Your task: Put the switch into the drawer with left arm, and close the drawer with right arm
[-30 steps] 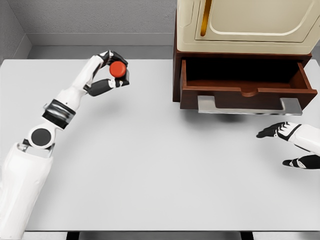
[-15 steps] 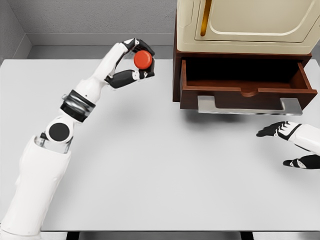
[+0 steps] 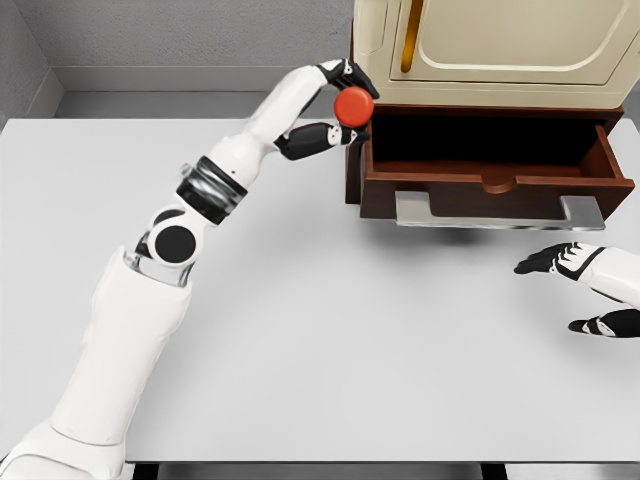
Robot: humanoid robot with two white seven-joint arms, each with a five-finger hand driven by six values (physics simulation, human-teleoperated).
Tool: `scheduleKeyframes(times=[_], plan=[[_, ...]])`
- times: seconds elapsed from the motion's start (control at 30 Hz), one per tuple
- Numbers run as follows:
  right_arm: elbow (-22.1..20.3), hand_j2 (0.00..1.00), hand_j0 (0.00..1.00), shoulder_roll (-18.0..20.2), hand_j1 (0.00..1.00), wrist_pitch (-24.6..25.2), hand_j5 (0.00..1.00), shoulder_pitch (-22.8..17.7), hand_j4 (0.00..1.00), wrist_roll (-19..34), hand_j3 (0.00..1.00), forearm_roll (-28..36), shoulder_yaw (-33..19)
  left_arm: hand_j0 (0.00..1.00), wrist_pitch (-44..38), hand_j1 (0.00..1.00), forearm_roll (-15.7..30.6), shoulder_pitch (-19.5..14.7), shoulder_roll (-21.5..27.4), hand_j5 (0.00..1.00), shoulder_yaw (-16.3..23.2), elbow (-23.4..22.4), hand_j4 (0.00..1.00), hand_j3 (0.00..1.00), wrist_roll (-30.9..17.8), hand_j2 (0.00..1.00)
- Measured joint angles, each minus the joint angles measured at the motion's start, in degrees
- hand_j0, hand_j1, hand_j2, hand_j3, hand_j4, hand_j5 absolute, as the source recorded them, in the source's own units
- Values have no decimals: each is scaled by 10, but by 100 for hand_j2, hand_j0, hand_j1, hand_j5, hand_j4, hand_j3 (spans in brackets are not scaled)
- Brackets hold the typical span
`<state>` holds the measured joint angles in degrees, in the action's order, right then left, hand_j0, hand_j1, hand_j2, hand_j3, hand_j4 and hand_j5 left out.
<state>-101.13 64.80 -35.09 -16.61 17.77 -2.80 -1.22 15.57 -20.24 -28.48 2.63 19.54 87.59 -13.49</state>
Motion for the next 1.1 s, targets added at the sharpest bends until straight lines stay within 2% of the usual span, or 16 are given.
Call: scheduleKeyframes(times=[0.17, 0.47, 0.67, 1.1], plan=[[0, 89, 89, 1, 89, 0, 89, 0, 89, 0, 89, 0, 0, 34, 0, 34, -84, -12, -21, 34, 1, -7, 34, 34, 1, 34], [0, 89, 89, 7, 89, 0, 89, 0, 89, 1, 89, 5, 3, 34, 1, 34, -207, -38, -26, 34, 28, -8, 34, 34, 4, 34], [0, 89, 89, 11, 89, 0, 89, -1, 89, 2, 89, 11, 3, 34, 1, 34, -259, -62, -26, 34, 56, -8, 34, 34, 4, 34], [0, 90, 90, 8, 90, 0, 90, 4, 90, 4, 90, 14, 3, 34, -7, 34, -319, -94, -26, 34, 105, -23, 34, 34, 4, 34]])
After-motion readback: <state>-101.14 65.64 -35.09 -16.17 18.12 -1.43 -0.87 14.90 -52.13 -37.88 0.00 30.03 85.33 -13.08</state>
